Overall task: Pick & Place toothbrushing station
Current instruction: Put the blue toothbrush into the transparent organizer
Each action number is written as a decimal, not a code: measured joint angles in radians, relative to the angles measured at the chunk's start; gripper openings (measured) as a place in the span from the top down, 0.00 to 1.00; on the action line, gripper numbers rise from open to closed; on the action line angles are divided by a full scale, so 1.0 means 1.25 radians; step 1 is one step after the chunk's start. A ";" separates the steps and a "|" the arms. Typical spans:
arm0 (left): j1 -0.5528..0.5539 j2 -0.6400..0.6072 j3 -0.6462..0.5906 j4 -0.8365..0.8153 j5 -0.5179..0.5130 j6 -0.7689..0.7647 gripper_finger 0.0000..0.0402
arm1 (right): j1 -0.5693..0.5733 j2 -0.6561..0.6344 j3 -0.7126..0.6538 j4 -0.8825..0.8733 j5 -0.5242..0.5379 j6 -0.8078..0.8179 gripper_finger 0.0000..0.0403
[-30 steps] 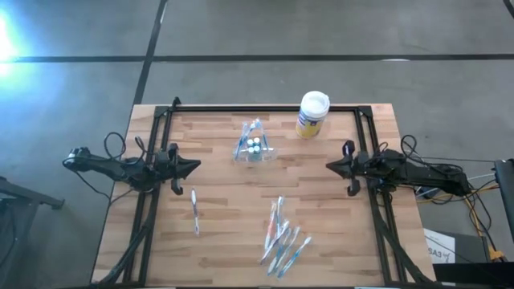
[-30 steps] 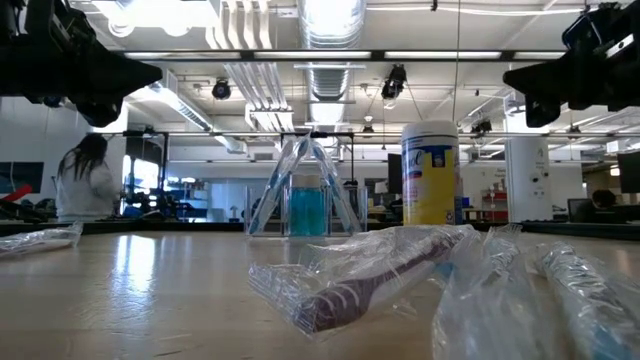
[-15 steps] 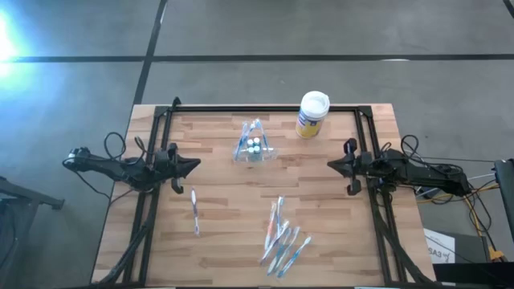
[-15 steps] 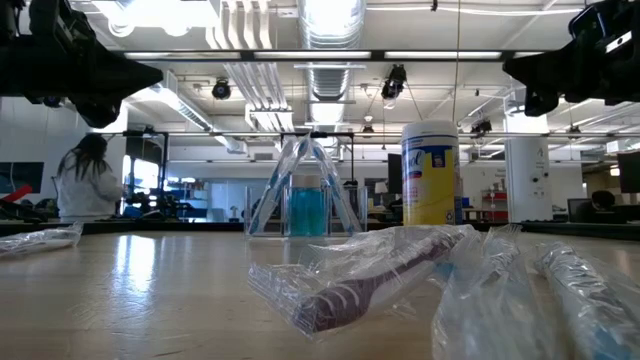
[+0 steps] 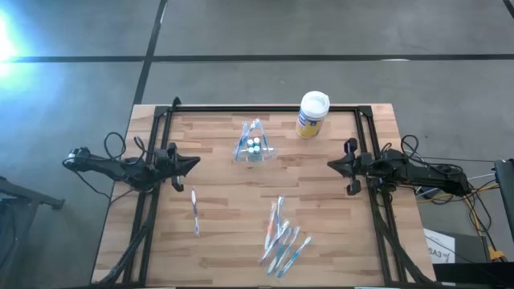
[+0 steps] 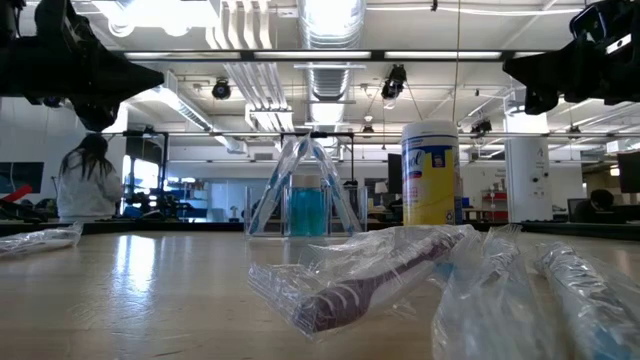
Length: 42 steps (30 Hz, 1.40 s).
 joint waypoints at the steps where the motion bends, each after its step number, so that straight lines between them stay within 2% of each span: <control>1: 0.000 0.000 0.000 0.001 0.000 -0.001 0.99 | 0.000 0.000 0.000 0.000 0.000 0.001 0.98; 5: 0.000 0.014 0.013 0.006 0.002 -0.005 0.99 | 0.000 0.000 0.000 0.000 0.000 0.021 0.98; 9: 0.000 0.098 0.103 -0.061 -0.023 -0.019 0.99 | 0.000 0.000 0.000 0.003 0.000 0.027 0.98; 14: 0.000 0.311 0.234 -0.115 -0.035 -0.033 1.00 | 0.000 0.000 0.000 0.005 0.000 0.029 0.98; 20: 0.000 0.644 0.431 -0.111 -0.036 -0.022 0.98 | 0.000 0.001 0.000 0.005 0.000 0.030 0.98; 25: 0.000 0.890 0.603 -0.130 0.018 -0.031 0.95 | 0.000 0.001 0.000 -0.004 0.000 0.031 0.98; 27: 0.000 0.963 0.674 -0.114 0.016 -0.057 0.93 | 0.000 -0.001 0.000 -0.010 0.000 0.030 0.98; 31: 0.000 1.112 0.778 -0.169 0.018 -0.115 0.89 | 0.000 0.001 0.000 -0.020 0.000 0.030 0.98; 35: 0.000 1.215 0.890 -0.197 0.028 -0.145 0.81 | 0.000 0.006 0.000 -0.019 0.000 0.026 0.98; 42: 0.000 1.404 1.099 -0.364 0.074 -0.203 0.68 | 0.000 0.009 0.000 -0.018 0.000 0.018 0.98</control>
